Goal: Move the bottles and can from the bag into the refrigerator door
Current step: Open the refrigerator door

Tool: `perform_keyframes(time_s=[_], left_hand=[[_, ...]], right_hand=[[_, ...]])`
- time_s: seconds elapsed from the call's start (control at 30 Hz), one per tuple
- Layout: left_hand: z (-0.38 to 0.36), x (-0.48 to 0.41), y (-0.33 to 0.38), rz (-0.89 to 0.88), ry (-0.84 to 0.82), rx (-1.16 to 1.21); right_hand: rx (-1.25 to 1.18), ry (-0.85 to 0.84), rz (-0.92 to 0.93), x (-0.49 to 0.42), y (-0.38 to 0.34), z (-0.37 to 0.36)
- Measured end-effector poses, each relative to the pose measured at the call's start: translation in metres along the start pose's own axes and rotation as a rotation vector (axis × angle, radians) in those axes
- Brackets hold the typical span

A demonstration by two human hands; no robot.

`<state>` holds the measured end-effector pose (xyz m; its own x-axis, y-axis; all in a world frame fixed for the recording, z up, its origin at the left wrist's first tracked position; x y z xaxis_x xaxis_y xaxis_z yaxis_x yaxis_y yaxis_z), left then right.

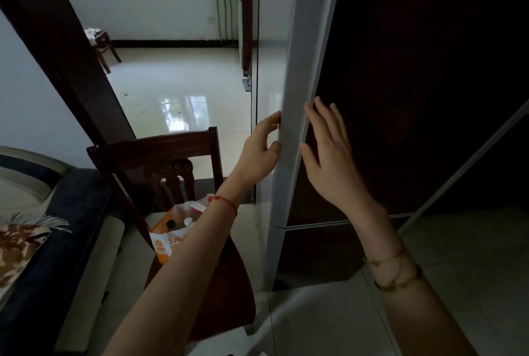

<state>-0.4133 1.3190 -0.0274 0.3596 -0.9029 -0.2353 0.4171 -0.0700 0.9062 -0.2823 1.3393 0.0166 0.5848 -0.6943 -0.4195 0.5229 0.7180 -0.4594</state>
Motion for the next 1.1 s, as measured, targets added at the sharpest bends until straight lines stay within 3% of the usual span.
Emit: perform_keyframes(time_s=[0.6,0.77,1.1], left_hand=[[0.003,0.017,0.002,-0.078,-0.106,-0.007],[-0.008,0.059,0.026,-0.145,-0.156,0.085],[-0.012,0.098,0.092,-0.451,-0.173,0.116]], right_hand=[[0.049,0.175,-0.096,0.045,-0.017,0.022],[0.074,0.381,-0.089,0.073,-0.037,0.048],[0.189,0.751,-0.134,0.139,-0.057,0.087]])
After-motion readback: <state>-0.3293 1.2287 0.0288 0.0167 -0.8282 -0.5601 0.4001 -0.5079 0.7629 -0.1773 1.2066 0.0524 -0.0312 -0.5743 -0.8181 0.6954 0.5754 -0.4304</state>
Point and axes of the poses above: each hand's wrist, its own x-axis away from the middle knuckle, its own z-axis out of the back of the hand, y = z × x, the point moved 9 cm from there along -x, towards the middle knuckle
